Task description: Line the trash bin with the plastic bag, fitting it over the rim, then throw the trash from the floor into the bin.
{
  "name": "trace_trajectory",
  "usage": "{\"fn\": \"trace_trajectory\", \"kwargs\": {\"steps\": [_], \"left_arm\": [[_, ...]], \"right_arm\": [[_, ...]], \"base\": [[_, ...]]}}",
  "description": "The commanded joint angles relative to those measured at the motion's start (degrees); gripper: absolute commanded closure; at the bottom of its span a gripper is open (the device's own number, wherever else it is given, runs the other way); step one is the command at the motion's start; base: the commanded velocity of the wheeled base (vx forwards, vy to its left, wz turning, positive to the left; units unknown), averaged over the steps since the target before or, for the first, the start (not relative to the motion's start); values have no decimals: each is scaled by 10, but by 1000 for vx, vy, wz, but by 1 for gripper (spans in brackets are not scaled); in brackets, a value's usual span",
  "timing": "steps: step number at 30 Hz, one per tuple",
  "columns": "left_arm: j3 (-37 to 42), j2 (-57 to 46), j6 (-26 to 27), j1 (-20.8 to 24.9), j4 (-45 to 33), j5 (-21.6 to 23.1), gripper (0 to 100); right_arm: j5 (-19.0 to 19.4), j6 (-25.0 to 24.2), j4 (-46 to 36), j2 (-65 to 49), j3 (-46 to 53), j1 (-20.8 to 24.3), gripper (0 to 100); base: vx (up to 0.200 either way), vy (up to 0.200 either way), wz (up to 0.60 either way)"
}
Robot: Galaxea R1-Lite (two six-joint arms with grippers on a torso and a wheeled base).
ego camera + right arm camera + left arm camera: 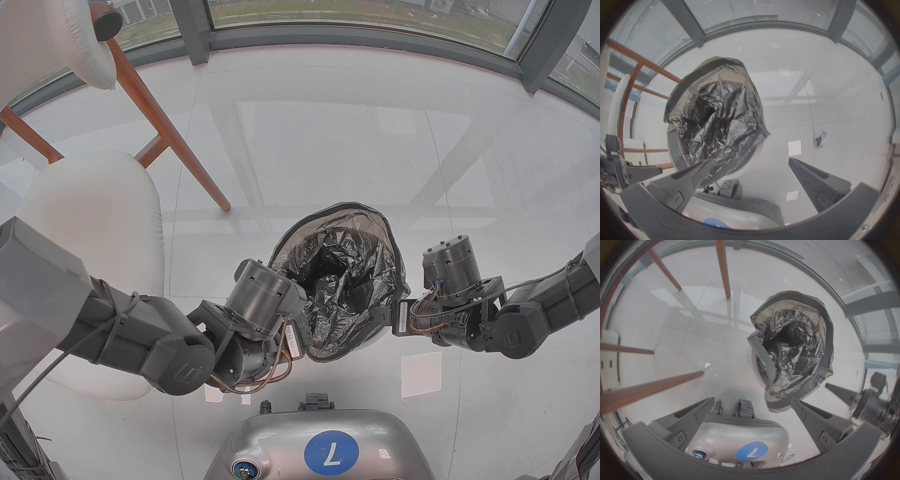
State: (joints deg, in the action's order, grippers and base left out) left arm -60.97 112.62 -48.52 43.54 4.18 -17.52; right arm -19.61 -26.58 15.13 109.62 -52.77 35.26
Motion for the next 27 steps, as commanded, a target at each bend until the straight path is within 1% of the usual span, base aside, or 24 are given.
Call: {"fn": "trace_trajectory", "kwargs": {"steps": [1, 4, 5, 7, 10, 15, 16, 20, 24, 25, 27], "left_arm": [[-39, 9, -44, 14, -17, 12, 0], [-55, 30, -64, 9, -17, 12, 0], [-70, 51, -72, -3, -15, 9, 0], [-83, 67, -77, -12, -16, 9, 0], [-93, 76, -78, -15, -15, 7, 0], [-119, 100, -77, -35, -15, 5, 0], [-137, 112, -77, -45, -15, 5, 0], [-174, 123, -76, -60, -16, 4, 0], [-188, 125, -74, -62, -20, 2, 0], [-188, 123, -73, -61, -21, -1, 100], [-188, 122, -73, -60, -22, -1, 100]], "right_arm": [[-1, -30, -19, -2, 5, 11, 0], [-1, -32, -19, -2, 5, 14, 0], [-1, -32, -19, -3, 5, 15, 0], [-1, -31, -18, -5, 1, 15, 0], [-1, -30, -18, -12, 0, 14, 0], [-1, -31, -14, -13, 5, 14, 0], [-1, -31, -14, -14, 5, 15, 0], [-1, -31, -14, -16, 5, 21, 0], [-1, -31, -15, -16, 6, 21, 0], [-1, -31, -15, -16, 6, 21, 0], [-1, -31, -14, -16, 5, 21, 0]], "base": [[0, 0, 0], [0, 0, 0], [0, 0, 0], [0, 0, 0], [0, 0, 0], [0, 0, 0], [0, 0, 0], [0, 0, 0], [0, 0, 0], [0, 0, 0], [0, 0, 0]]}}
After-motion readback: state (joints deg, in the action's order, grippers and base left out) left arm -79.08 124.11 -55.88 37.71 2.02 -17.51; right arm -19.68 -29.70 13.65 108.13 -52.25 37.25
